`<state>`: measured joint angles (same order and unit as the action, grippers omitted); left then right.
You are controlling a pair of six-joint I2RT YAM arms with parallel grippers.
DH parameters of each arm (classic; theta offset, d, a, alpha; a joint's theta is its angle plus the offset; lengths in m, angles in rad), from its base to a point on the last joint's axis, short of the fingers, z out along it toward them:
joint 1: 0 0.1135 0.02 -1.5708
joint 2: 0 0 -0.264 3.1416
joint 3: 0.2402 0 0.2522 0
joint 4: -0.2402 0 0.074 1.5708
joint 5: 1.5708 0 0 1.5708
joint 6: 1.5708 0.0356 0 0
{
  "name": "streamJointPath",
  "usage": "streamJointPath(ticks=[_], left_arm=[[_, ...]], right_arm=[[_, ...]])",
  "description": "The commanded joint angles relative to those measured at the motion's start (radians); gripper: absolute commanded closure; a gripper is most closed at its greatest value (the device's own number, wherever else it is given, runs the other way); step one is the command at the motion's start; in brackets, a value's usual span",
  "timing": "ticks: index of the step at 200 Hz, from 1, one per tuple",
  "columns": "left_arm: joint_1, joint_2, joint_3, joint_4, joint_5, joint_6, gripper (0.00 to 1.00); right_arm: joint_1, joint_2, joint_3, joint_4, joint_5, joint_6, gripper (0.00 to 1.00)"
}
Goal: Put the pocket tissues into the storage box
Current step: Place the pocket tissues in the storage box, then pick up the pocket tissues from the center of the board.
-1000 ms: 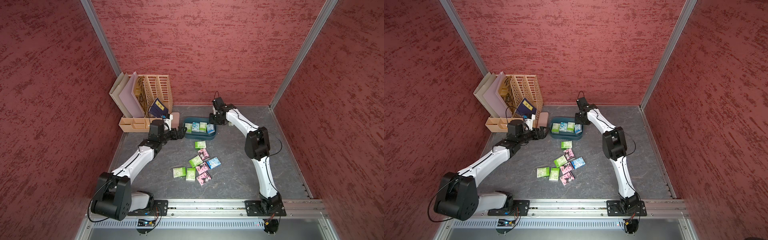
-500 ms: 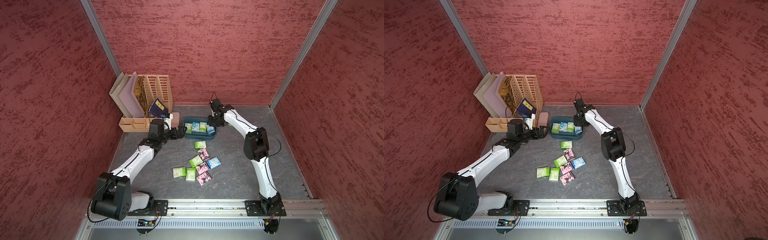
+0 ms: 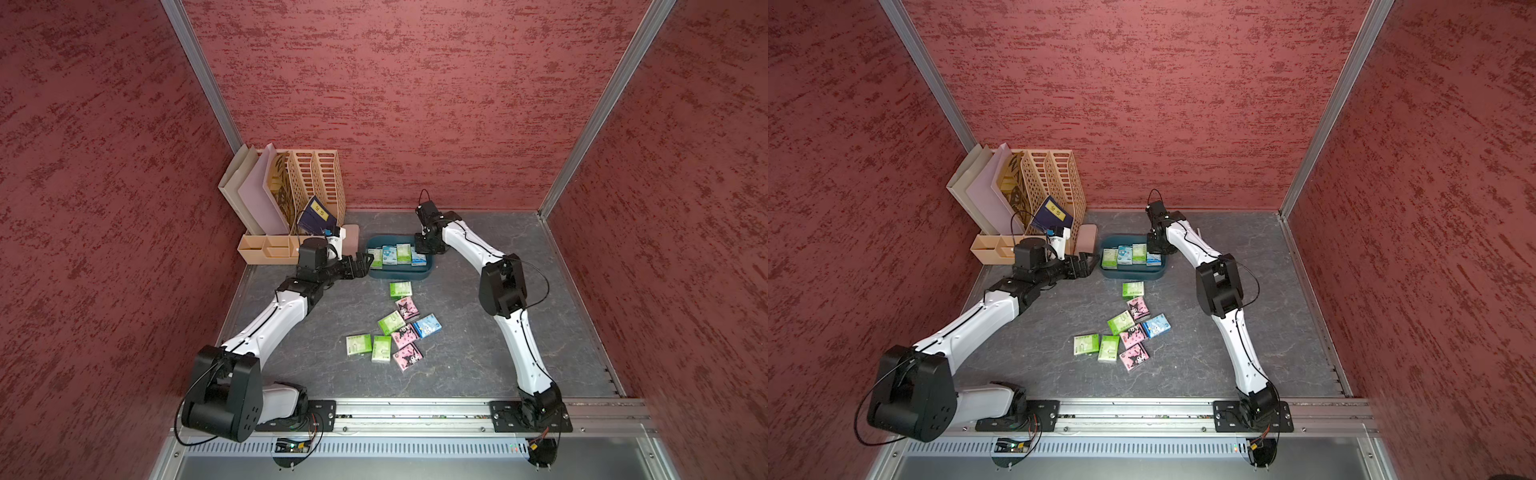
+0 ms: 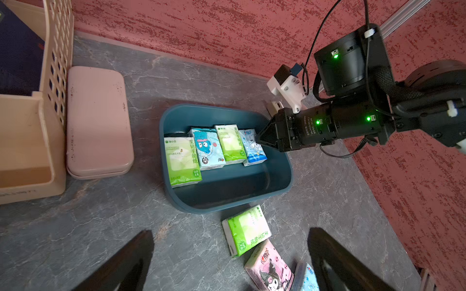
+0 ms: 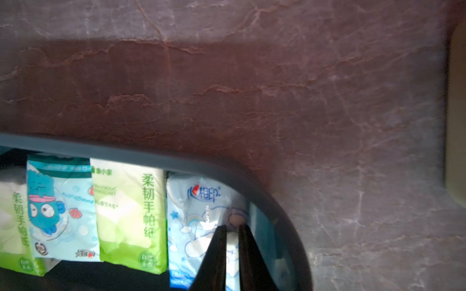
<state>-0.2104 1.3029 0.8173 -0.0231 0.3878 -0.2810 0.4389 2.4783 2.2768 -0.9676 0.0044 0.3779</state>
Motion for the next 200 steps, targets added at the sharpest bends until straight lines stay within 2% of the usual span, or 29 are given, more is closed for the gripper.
streamJointPath(ticks=[1, 49, 69, 91, 129, 167, 200], left_arm=[[0.008, -0.009, 0.018, -0.027, 0.031, 0.023, 0.0], [0.006, 0.03, 0.074, -0.143, 0.07, 0.017, 0.0], [0.0, 0.075, 0.118, -0.233, 0.086, 0.026, 0.0], [-0.044, 0.114, 0.111, -0.244, 0.125, 0.054, 0.0], [-0.157, 0.204, 0.136, -0.323, -0.03, 0.15, 0.0], [-0.167, 0.304, 0.174, -0.321, -0.03, 0.101, 0.03], [-0.198, 0.385, 0.212, -0.316, -0.066, 0.056, 0.05]], right_arm=[[0.002, -0.046, -0.013, 0.047, 0.001, 0.003, 0.81], [0.008, -0.286, -0.18, 0.215, -0.024, -0.033, 0.67], [0.009, -0.417, -0.318, 0.316, -0.044, -0.038, 0.61], [0.009, -0.557, -0.483, 0.41, -0.064, -0.044, 0.58], [0.007, -0.736, -0.697, 0.467, -0.101, -0.042, 0.56], [0.005, -0.859, -0.877, 0.493, -0.1, -0.036, 0.56], [0.0, -0.889, -0.939, 0.491, -0.108, -0.037, 0.56]])
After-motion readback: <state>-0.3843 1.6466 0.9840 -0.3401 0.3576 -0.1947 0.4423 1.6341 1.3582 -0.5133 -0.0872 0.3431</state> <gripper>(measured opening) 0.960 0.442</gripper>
